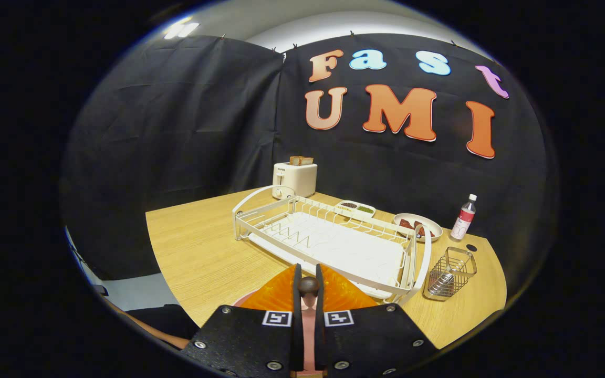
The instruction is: Take the plate from the dish rack, then take the spoon from the basket and place it into the plate.
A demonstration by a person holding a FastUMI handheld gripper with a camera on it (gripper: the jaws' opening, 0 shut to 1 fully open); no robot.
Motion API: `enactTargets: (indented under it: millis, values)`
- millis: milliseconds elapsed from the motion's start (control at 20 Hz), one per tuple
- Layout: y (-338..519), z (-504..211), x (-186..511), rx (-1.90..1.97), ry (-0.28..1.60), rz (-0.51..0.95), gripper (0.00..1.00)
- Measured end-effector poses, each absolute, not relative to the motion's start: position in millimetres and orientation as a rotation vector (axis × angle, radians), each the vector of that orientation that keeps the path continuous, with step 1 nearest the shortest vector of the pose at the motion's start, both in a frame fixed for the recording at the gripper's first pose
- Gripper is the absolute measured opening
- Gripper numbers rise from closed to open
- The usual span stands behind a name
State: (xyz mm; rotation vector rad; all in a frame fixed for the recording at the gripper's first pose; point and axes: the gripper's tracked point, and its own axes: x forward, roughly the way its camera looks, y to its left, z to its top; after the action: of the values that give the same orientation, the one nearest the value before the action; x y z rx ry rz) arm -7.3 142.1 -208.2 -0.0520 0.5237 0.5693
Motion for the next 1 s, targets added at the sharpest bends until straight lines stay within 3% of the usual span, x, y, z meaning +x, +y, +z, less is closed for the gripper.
enactTargets:
  millis: [150, 550, 750, 1000]
  values:
    - [132.2, -213.3, -12.1, -0.031, 0.541, 0.565, 0.09]
    - [89.6, -246.2, -22.8, -0.067, 0.641, 0.463, 0.24]
    - [77.7, -239.3, -14.8, -0.044, 0.621, 0.408, 0.36]
    - [66.7, -206.8, -2.5, -0.053, 0.534, 0.338, 0.61]
